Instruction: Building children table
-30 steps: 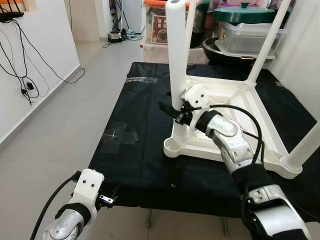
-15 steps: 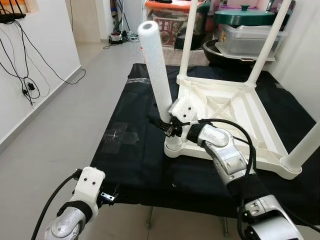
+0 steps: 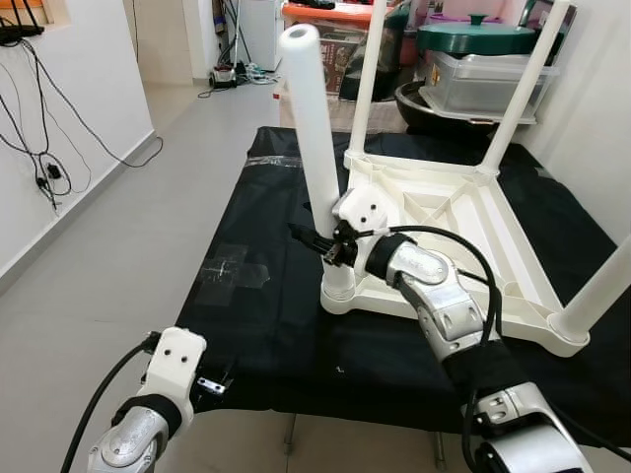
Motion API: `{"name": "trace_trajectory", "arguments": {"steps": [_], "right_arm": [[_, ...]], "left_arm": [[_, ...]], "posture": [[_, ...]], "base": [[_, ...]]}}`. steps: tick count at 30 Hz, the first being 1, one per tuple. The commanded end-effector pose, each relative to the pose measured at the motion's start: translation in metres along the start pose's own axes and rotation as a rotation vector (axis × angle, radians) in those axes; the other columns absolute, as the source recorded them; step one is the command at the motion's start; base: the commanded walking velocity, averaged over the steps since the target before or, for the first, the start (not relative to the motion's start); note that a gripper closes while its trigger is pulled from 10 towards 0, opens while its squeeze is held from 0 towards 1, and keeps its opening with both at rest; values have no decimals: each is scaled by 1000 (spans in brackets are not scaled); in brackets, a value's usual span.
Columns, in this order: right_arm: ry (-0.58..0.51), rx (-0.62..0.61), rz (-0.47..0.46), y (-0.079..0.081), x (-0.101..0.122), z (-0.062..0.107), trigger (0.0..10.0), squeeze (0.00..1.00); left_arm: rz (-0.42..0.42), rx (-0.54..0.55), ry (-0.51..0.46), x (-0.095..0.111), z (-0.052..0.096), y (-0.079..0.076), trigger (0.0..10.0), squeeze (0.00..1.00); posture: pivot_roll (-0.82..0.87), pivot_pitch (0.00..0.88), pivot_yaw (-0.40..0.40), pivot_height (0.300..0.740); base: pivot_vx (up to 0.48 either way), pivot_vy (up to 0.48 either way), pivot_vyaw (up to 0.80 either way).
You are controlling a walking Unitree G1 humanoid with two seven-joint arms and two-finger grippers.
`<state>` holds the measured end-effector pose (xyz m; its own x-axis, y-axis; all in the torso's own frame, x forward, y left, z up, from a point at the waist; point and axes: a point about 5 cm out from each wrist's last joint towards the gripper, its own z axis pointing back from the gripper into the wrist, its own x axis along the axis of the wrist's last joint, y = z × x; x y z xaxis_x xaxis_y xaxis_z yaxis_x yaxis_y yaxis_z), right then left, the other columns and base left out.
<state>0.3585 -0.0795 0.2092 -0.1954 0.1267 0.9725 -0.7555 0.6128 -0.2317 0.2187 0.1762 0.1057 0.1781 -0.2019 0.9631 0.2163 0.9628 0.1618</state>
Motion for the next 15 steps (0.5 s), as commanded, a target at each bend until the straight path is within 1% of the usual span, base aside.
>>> {"name": "trace_trajectory", "arguments": {"steps": [1, 2, 7, 10, 15], "right_arm": [[89, 51, -175, 6, -28, 0, 0, 0], [93, 62, -208, 5, -28, -1, 0, 0], [102, 81, -201, 5, -30, -4, 0, 0], [108, 115, -186, 14, -31, -8, 0, 0], [113, 127, -187, 21, -35, -8, 0, 0]], "left_arm": [[23, 11, 23, -4, -1, 1, 10000, 0], [27, 12, 23, -4, -1, 1, 10000, 0], [27, 18, 25, -5, -1, 2, 10000, 0], [30, 28, 30, -6, 1, 3, 10000, 0], [32, 34, 40, -9, 4, 3, 10000, 0]], "posture": [[68, 0, -97, 740], [68, 0, -97, 740], [76, 0, -106, 740], [83, 0, -109, 740], [87, 0, -109, 740]], "base": [[0, 0, 0], [0, 0, 0], [0, 0, 0], [0, 0, 0], [0, 0, 0]]}}
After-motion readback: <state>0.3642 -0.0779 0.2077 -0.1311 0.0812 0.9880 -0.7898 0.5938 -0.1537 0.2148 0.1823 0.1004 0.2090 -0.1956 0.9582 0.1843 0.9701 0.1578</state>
